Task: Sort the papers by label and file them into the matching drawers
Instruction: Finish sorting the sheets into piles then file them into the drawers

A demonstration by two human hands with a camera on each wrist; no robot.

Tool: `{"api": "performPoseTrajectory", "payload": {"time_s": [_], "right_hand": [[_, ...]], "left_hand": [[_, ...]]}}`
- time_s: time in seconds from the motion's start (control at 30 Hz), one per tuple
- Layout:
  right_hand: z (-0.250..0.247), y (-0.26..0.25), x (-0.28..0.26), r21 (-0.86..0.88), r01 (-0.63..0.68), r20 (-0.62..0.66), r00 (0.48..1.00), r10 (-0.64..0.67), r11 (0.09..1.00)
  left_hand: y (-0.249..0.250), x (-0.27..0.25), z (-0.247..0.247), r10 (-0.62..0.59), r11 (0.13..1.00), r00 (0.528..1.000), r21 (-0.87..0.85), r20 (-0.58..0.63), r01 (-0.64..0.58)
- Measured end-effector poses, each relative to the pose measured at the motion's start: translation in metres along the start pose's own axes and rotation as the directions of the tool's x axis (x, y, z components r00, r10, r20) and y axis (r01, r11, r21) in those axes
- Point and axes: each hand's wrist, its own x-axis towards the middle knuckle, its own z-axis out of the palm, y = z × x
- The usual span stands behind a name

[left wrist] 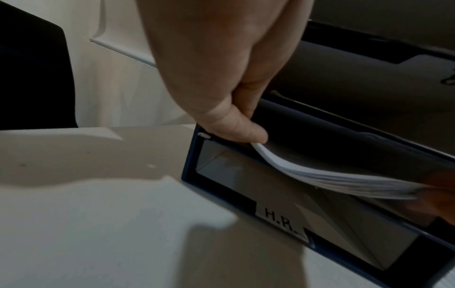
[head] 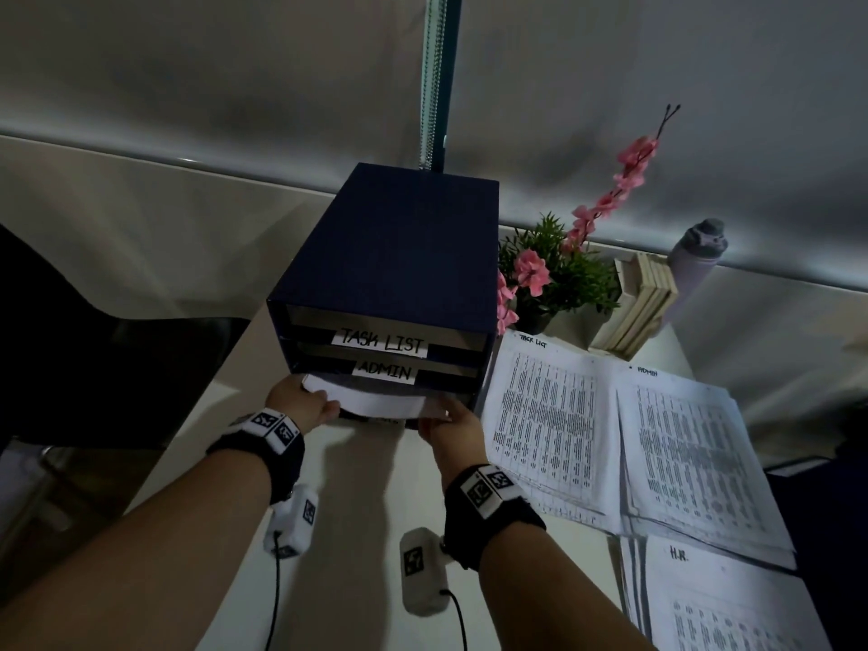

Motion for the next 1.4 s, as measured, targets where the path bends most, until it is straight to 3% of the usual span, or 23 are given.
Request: {"api": "performPoseTrajectory", "payload": {"time_s": [0.03, 0.07, 0.1, 0.17, 0.23, 0.27, 0.3, 0.33, 0.37, 0.4, 0.43, 0.5, 0.67, 0.87, 1.07, 1.2, 1.3, 1.4], "right_hand": [[0.002, -0.002, 0.002, 0.008, 0.016, -0.015, 1.0, -0.016, 1.0], [0.003, -0.003, 0.003, 0.006, 0.028, -0.033, 0.999, -0.027, 1.0], [0.004, -0.003, 0.006, 0.003, 0.045, -0.049, 0.998, -0.045, 0.999], [0.006, 0.001, 0.011, -0.049, 0.058, -0.058, 0.996, -0.061, 0.997], [0.006, 0.006, 0.014, -0.103, 0.05, -0.054, 0.997, -0.055, 0.993], [0.006, 0.011, 0.013, -0.118, 0.041, -0.047, 0.998, -0.047, 0.992], [0.005, 0.015, 0.012, -0.131, 0.048, -0.036, 0.998, -0.054, 0.99], [0.002, 0.018, 0.008, -0.151, 0.072, -0.026, 0.997, -0.077, 0.986], [-0.001, 0.02, 0.002, -0.176, 0.112, -0.013, 0.993, -0.116, 0.978], [-0.007, 0.023, -0.004, -0.193, 0.133, 0.001, 0.991, -0.135, 0.972], [-0.013, 0.025, -0.01, -0.193, 0.137, 0.014, 0.991, -0.137, 0.972], [-0.029, 0.032, -0.022, -0.237, 0.133, 0.014, 0.991, -0.134, 0.962], [-0.083, 0.054, -0.046, -0.375, 0.113, -0.027, 0.991, -0.132, 0.92], [-0.175, 0.085, -0.086, -0.39, -0.012, -0.198, 0.977, -0.072, 0.921], [-0.271, 0.129, -0.128, -0.497, -0.209, -0.483, 0.873, -0.068, 0.842], [-0.326, 0.147, -0.153, -0.522, -0.436, -0.636, 0.772, 0.007, 0.733], [-0.351, 0.157, -0.16, -0.416, -0.561, -0.702, 0.699, 0.14, 0.716], [-0.362, 0.167, -0.157, -0.403, -0.598, -0.687, 0.698, 0.203, 0.693]], "left_hand": [[0.005, -0.008, 0.001, 0.129, 0.892, 0.992, 0.435, 0.012, -0.121], [0.012, -0.013, 0.002, 0.224, 0.725, 0.971, 0.651, 0.086, -0.225], [0.015, -0.014, 0.003, 0.271, 0.631, 0.954, 0.724, 0.13, -0.278], [0.016, -0.01, 0.003, 0.277, 0.553, 0.942, 0.769, 0.193, -0.32], [0.005, 0.007, 0.002, 0.322, 0.576, 0.928, 0.739, 0.188, -0.35], [0.001, 0.009, 0.004, 0.362, 0.636, 0.911, 0.662, 0.197, -0.396], [-0.002, 0.002, 0.009, 0.408, 0.751, 0.895, 0.491, 0.182, -0.442], [0.001, -0.005, 0.015, 0.416, 0.893, 0.902, 0.133, 0.114, -0.429], [0.002, -0.011, 0.015, 0.332, 0.943, 0.94, -0.038, 0.08, -0.33], [-0.005, -0.014, 0.017, 0.306, 0.952, 0.951, 0.02, -0.051, -0.306], [-0.014, -0.017, 0.02, 0.242, 0.969, 0.969, 0.067, -0.047, -0.239], [-0.028, -0.032, 0.028, 0.178, 0.975, 0.983, 0.13, 0.042, -0.182], [-0.065, -0.075, 0.05, 0.143, 0.972, 0.962, 0.149, 0.232, -0.18], [-0.096, -0.139, 0.09, 0.013, 0.985, 0.912, 0.153, 0.411, -0.083], [-0.113, -0.199, 0.131, -0.095, 0.989, 0.857, 0.144, 0.506, 0.025], [-0.115, -0.231, 0.153, -0.14, 0.981, 0.809, 0.188, 0.571, 0.038], [-0.119, -0.249, 0.17, -0.136, 0.974, 0.804, 0.225, 0.579, 0.003], [-0.122, -0.256, 0.182, -0.094, 0.964, 0.816, 0.255, 0.571, -0.067]]}}
